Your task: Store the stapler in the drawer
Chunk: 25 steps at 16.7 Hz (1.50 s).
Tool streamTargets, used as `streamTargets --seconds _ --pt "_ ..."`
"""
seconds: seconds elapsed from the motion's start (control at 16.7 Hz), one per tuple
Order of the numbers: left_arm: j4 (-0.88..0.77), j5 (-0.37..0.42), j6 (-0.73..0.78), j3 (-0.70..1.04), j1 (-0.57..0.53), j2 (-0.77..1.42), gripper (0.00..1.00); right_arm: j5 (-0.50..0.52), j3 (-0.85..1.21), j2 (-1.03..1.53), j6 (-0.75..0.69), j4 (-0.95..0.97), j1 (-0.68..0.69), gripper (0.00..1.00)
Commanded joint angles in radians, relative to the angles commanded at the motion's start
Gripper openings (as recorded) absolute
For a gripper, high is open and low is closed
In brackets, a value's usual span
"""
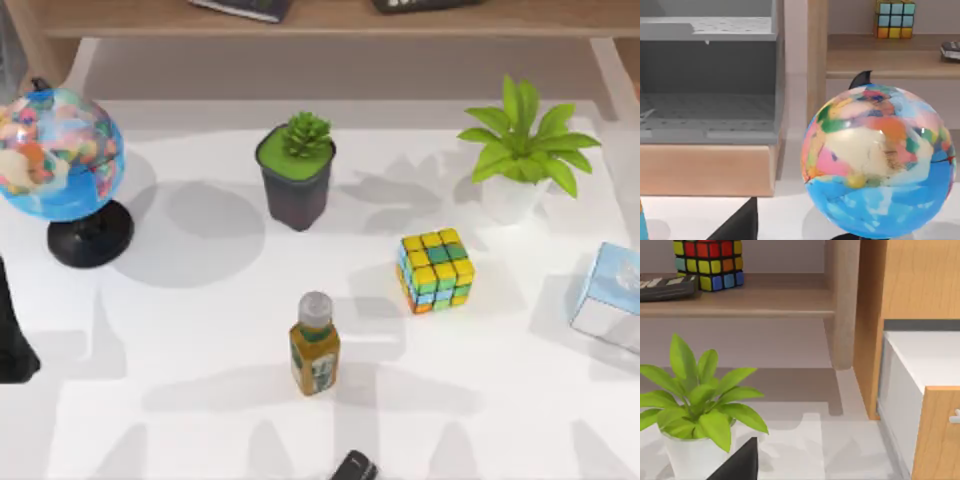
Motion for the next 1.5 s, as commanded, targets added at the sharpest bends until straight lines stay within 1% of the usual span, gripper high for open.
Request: streamTargets --seconds 0.12,0.24,0.36,0.48,0.72,1.2,1.38,1.5 --pt "0.000 0.000 0.000 0.000 0.000 0.000 1.00 0.000 0.000 0.000 0.000 0.000 0.000 1.00" --pt "0.000 0.000 0.000 0.000 0.000 0.000 1.00 -0.001 0.030 0.031 0.031 -0.019 0.024 1.00" --pt "0.000 0.000 0.000 0.000 0.000 0.000 1.00 -0.001 0.098 0.104 0.104 -0.064 0.077 1.00" --pt "0.000 0.000 0.000 0.000 0.000 0.000 1.00 -0.001 0.195 0.220 0.220 -0.130 0.153 1.00" --pt "0.000 0.000 0.000 0.000 0.000 0.000 1.00 -0.001 0.438 0.564 0.540 -0.313 0.357 1.00" --pt "0.000 0.000 0.000 0.000 0.000 0.000 1.00 -0.006 0.948 1.402 1.256 -0.745 0.817 1.00" --pt "0.000 0.000 0.000 0.000 0.000 0.000 1.00 -0.007 1.117 1.639 1.472 -0.870 0.958 1.00" --pt "0.000 0.000 0.000 0.000 0.000 0.000 1.00 -0.006 1.214 1.760 1.587 -0.931 1.030 1.00"
